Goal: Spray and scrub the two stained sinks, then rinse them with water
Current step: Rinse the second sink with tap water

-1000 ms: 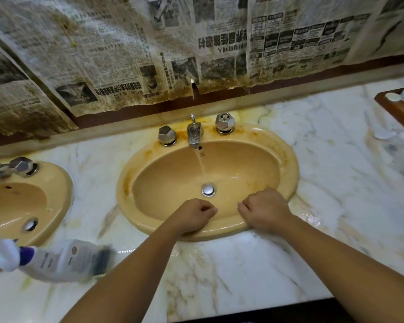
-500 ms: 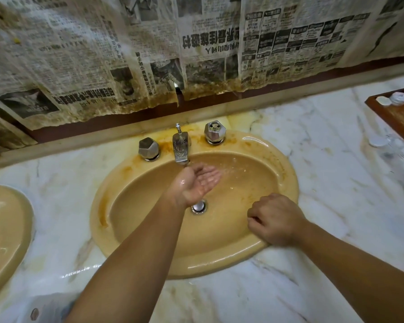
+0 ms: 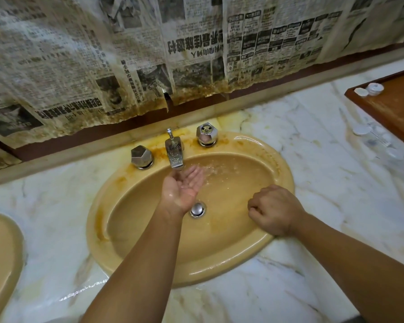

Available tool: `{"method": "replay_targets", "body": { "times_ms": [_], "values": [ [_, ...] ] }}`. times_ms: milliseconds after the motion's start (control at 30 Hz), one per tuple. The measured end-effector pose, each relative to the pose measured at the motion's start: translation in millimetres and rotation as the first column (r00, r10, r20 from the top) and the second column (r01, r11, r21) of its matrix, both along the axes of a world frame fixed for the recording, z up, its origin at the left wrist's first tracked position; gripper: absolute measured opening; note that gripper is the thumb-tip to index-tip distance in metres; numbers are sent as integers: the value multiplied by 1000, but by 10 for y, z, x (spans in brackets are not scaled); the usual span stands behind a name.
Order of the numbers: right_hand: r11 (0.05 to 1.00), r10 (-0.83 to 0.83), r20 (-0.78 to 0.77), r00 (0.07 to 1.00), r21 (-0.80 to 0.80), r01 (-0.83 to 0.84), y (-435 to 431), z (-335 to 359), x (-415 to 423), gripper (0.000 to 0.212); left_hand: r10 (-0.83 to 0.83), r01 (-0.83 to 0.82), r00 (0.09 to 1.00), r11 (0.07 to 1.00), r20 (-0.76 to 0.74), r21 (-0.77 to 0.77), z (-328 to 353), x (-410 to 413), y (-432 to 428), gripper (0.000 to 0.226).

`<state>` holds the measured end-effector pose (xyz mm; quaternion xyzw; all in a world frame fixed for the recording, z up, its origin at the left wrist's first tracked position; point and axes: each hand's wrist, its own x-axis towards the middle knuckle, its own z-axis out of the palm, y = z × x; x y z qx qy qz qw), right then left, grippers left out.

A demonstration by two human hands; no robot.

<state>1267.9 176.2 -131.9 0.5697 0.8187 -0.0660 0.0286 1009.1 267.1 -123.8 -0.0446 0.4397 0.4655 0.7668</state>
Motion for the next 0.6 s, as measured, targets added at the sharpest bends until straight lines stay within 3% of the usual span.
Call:
{"method": "replay_targets", "body": {
  "times_ms": [67,200,333,400,467,500,533,600],
  "values": [
    [1000,-7,5,1000,8,7,6,-22,7,47,21,-22,999,999,-28,-36,17,21,18,48],
    [999,-29,-23,999,38,30,9,-71,7,42,-96,97,995,995,-7,31,93,143,33,42],
    [989,-52,-49,997,136,58,-31,-119,-14,41,22,-23,999,1000,-23,-7,120,171,32,46],
    [982,-90,-78,993,160,102,-83,-166,-23,42,-160,159,987,987,13,35,141,214,-66,45],
    [971,-113,-125,986,196,136,-177,-205,-24,40,-474,476,875,879,-93,-1,126,252,-223,44],
    [967,-111,-145,983,210,140,-230,-216,-27,39,-552,552,821,833,-150,-43,98,244,-263,43],
    [966,-106,-160,981,215,140,-273,-223,-33,38,-551,546,810,833,-199,-85,49,215,-255,43],
    [971,-91,-170,981,203,125,-321,-230,-39,40,-307,290,926,951,-220,-108,-51,107,-139,43]
  ]
}}
